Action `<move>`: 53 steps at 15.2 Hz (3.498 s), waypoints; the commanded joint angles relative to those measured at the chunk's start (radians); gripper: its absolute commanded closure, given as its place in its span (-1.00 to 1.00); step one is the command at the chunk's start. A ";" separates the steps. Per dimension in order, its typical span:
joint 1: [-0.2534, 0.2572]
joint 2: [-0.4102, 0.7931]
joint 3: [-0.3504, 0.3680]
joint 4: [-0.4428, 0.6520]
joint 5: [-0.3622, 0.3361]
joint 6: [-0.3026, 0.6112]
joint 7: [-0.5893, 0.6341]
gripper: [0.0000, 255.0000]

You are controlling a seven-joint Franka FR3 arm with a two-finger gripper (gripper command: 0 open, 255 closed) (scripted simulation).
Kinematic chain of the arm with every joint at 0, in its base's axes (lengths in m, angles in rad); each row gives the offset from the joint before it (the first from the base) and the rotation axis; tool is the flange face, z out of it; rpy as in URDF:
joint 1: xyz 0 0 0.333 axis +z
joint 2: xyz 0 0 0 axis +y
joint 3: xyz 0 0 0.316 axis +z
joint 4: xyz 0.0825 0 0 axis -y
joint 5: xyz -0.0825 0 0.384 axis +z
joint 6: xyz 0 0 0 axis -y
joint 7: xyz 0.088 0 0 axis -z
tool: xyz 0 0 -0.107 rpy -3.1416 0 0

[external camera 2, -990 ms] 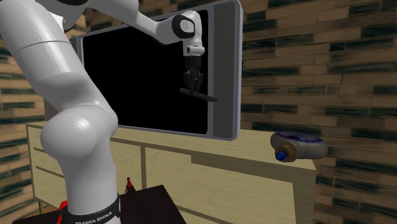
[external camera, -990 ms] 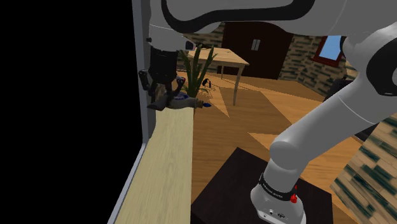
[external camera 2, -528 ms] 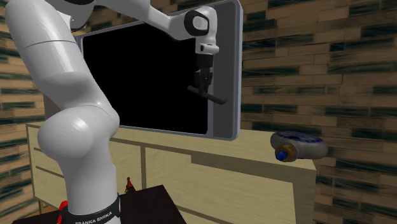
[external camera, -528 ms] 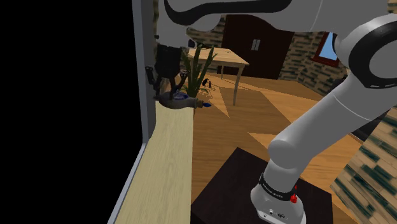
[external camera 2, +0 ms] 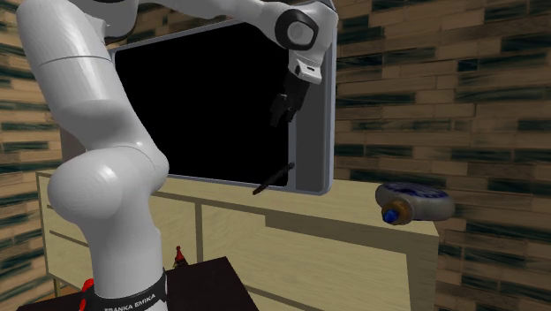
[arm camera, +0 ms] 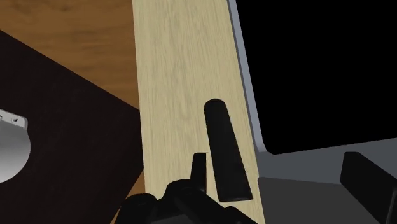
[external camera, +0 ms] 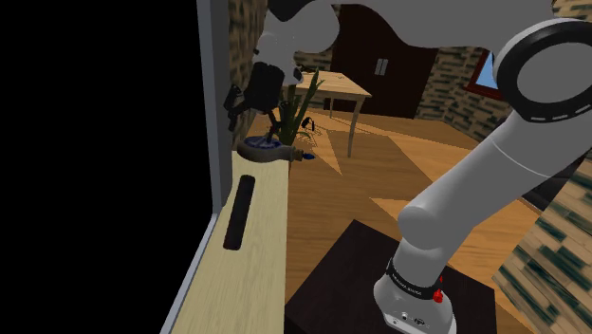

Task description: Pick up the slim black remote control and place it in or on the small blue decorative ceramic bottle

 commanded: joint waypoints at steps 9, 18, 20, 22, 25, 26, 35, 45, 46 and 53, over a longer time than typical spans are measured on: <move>0.001 -0.007 0.020 -0.089 0.066 0.098 -0.039 -1.00; -0.006 -0.005 0.030 -0.076 0.069 0.092 -0.031 1.00; -0.006 -0.006 0.030 -0.077 0.069 0.092 -0.031 1.00; -0.006 -0.006 0.030 -0.078 0.070 0.092 -0.031 1.00; -0.006 -0.006 0.030 -0.078 0.069 0.092 -0.031 -1.00; -0.004 -0.005 0.049 -0.098 0.052 0.125 -0.024 -1.00; -0.055 0.055 0.259 -0.262 -0.117 0.419 0.074 -1.00; -0.111 0.169 0.398 -0.356 -0.227 0.637 0.159 -1.00; -0.116 0.179 0.408 -0.361 -0.230 0.653 0.163 -1.00; -0.159 0.179 0.454 -0.364 -0.222 0.659 0.157 -1.00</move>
